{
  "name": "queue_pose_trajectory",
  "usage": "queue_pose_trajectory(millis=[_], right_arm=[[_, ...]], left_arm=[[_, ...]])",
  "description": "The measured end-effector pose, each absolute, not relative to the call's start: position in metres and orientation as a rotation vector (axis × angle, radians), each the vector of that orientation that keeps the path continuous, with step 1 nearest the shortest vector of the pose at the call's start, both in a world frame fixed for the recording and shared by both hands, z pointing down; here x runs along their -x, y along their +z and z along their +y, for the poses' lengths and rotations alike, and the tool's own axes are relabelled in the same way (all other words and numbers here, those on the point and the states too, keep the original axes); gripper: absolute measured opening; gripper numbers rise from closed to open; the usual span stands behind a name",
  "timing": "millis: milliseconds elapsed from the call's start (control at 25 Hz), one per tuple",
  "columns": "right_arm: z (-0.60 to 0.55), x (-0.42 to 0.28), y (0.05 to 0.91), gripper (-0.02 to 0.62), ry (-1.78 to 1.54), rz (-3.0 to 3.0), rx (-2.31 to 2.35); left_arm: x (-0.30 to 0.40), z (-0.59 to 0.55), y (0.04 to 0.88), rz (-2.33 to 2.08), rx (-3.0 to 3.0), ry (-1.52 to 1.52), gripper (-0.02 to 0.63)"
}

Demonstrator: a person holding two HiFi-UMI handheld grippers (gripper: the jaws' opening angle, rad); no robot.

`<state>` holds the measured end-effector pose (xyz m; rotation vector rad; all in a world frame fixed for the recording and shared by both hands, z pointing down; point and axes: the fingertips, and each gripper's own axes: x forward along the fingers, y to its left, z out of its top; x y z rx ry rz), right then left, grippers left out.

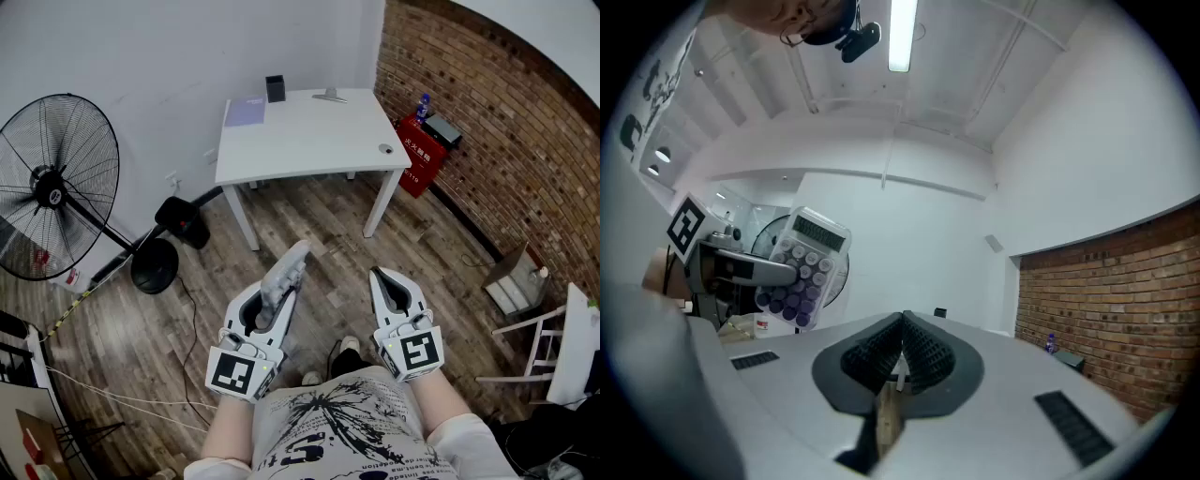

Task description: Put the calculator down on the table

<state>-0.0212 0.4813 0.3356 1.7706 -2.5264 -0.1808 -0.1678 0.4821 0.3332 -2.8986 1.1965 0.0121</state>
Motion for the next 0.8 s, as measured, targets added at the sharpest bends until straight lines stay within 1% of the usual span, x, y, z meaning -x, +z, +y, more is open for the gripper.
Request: queue_pose_trajectory(millis=[440, 800], right_arm=[[0.473, 0.039, 0.353, 0.014, -0.127, -2.460, -1.742], [0.437, 0.037, 0.375, 0.014, -0.011, -2.432, -1.777]], left_arm=[[0.192, 0.468, 0.341, 1.194, 2.912, -0.002, 0.141], [0.203, 0.435, 0.358, 1.233, 2.924, -0.037, 0.141]])
